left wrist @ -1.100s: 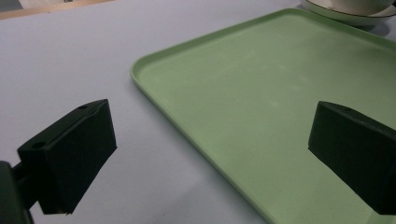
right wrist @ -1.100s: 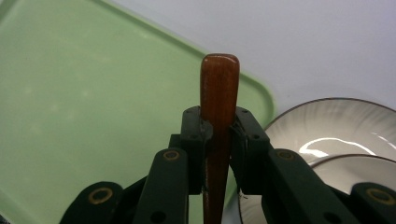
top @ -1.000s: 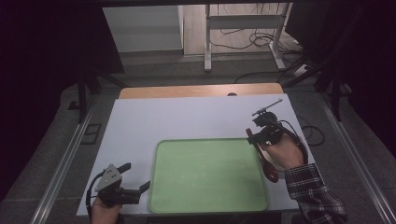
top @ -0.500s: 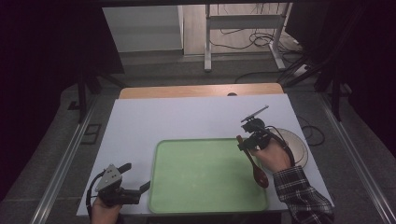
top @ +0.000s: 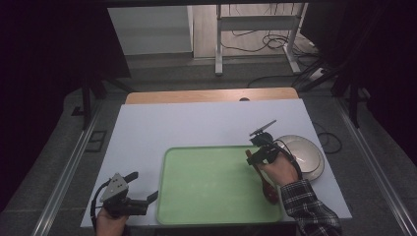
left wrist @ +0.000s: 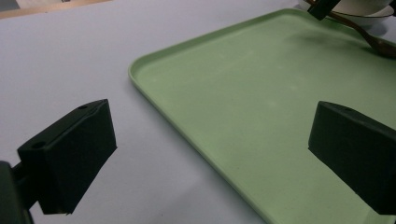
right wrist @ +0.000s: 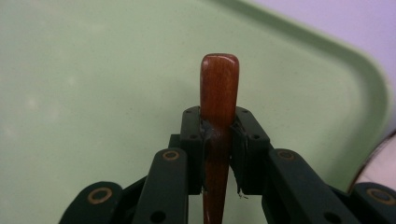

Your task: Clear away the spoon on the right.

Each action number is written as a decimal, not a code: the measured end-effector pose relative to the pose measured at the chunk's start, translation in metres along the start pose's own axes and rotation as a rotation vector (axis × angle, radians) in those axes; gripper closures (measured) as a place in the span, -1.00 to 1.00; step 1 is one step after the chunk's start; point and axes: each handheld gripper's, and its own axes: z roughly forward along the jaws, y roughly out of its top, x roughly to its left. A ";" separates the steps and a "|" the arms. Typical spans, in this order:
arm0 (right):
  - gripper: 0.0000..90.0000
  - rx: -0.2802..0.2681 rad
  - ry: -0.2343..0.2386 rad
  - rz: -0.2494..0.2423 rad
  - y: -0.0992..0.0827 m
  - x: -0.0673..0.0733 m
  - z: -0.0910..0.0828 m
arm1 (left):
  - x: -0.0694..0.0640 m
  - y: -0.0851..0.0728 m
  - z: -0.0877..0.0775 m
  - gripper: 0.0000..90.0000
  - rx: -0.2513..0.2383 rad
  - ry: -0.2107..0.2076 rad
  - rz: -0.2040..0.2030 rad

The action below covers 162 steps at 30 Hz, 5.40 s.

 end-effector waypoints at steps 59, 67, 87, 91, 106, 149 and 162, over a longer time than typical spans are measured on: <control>0.99 -0.201 -0.048 -0.197 -0.046 0.010 0.020 | 0.000 0.000 0.000 -0.99 0.006 -0.012 0.001; 0.99 -0.189 -0.065 -0.163 -0.048 0.002 0.020 | 0.000 0.000 0.000 -0.99 0.007 -0.012 0.002; 0.99 -0.200 -0.123 -0.101 -0.052 -0.017 0.013 | -0.001 0.000 0.001 -0.99 0.012 -0.010 0.006; 0.99 -0.201 -0.127 -0.098 -0.052 -0.017 0.014 | -0.001 0.000 0.001 -0.99 0.012 -0.009 0.007; 0.79 -0.240 -0.108 -0.130 -0.052 -0.009 0.008 | -0.001 0.000 0.000 -0.99 0.007 -0.007 0.006; -0.64 -0.410 -0.045 -0.169 -0.072 -0.001 -0.019 | 0.000 0.000 0.000 -0.99 0.004 -0.009 0.004; -0.94 -0.451 -0.035 -0.207 -0.081 -0.001 -0.027 | -0.001 0.000 0.000 -0.99 0.006 -0.008 0.007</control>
